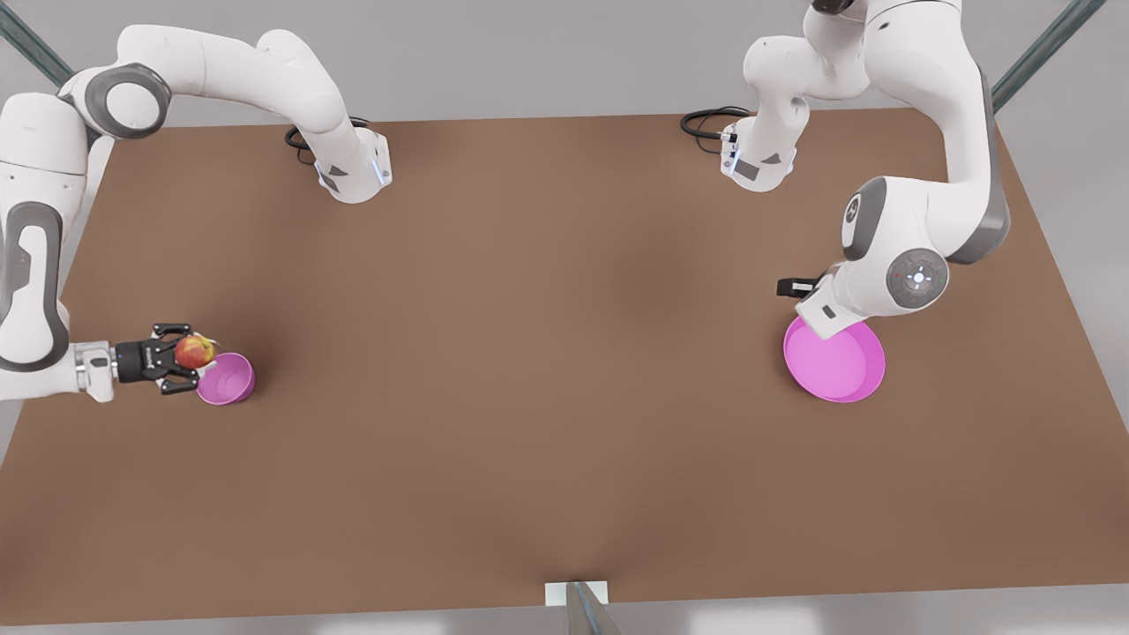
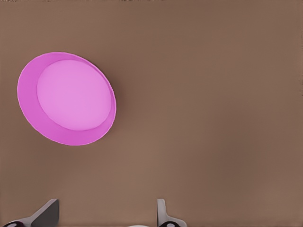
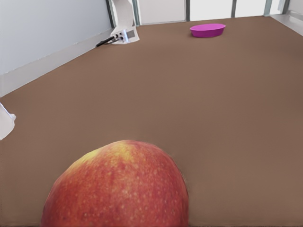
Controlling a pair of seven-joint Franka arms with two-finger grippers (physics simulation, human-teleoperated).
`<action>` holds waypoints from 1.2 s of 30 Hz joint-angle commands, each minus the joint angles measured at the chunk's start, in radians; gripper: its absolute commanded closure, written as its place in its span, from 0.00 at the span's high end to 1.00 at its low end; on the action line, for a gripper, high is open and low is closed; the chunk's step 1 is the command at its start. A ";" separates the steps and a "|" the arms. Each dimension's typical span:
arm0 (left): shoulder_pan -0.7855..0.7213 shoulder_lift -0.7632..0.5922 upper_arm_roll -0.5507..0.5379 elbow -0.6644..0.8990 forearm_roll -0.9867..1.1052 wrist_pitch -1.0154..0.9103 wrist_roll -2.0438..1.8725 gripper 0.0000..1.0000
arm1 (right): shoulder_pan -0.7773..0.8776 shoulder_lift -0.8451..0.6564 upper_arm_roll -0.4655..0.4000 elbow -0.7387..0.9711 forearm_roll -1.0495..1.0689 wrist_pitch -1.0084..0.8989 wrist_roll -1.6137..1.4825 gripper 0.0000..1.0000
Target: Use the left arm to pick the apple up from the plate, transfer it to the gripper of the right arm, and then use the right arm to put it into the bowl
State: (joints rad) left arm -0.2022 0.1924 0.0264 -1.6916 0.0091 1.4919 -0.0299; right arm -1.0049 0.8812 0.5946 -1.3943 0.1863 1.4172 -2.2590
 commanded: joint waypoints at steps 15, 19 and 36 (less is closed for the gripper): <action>0.003 0.005 0.000 0.003 0.000 -0.010 0.031 1.00 | 0.111 0.001 0.016 0.046 -0.300 0.276 -0.040 0.52; 0.006 0.005 0.000 0.003 0.000 -0.010 0.031 1.00 | 0.115 -0.022 0.017 0.009 -0.372 0.368 -0.040 0.52; 0.001 0.015 0.000 0.003 0.000 -0.009 0.028 1.00 | 0.094 -0.077 0.030 -0.124 -0.387 0.420 0.001 1.00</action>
State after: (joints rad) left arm -0.2010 0.2058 0.0261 -1.6893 0.0086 1.4835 -0.0045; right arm -0.9096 0.8052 0.6238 -1.5185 -0.1984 1.8306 -2.2791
